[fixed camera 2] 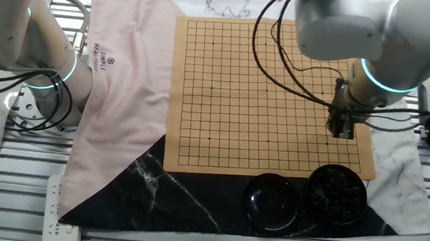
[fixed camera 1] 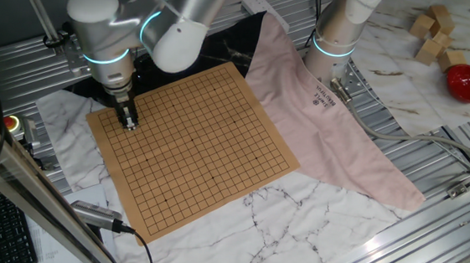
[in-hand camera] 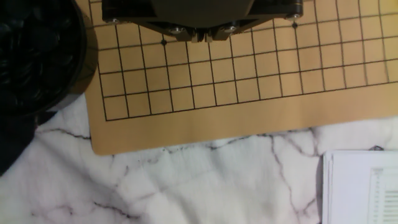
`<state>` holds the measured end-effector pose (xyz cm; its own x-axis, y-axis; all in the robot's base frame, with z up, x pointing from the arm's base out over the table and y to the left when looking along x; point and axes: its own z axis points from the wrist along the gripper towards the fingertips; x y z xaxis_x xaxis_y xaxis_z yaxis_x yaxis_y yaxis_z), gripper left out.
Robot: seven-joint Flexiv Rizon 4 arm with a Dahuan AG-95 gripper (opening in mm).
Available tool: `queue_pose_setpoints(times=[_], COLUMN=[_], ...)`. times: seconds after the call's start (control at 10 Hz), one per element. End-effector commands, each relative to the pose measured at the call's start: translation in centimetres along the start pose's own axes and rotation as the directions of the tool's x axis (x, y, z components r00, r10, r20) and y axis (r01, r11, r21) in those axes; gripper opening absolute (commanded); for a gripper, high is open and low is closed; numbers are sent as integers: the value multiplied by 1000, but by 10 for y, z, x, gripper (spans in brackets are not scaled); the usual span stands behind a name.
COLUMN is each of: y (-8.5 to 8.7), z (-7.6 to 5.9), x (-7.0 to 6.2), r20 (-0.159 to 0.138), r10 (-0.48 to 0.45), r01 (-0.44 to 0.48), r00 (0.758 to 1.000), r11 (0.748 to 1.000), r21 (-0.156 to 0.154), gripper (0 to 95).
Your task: Play the first move as black on the 3-4 point in the upper right corner of the Go board
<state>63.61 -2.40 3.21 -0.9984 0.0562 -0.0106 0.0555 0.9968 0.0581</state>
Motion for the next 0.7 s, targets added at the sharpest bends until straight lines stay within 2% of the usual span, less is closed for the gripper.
queue_pose_setpoints(times=[0.1,0.3,0.7], y=[0,-1,-1], z=[-1,1,13], x=[-4,-7,-8], r20=[2,3,12], r10=[2,4,2], r01=[-2,-4,-1], r00=[1000,1000,1000], r11=[1000,1000,1000], r21=[-6,-5,-3], gripper=[0,0,0])
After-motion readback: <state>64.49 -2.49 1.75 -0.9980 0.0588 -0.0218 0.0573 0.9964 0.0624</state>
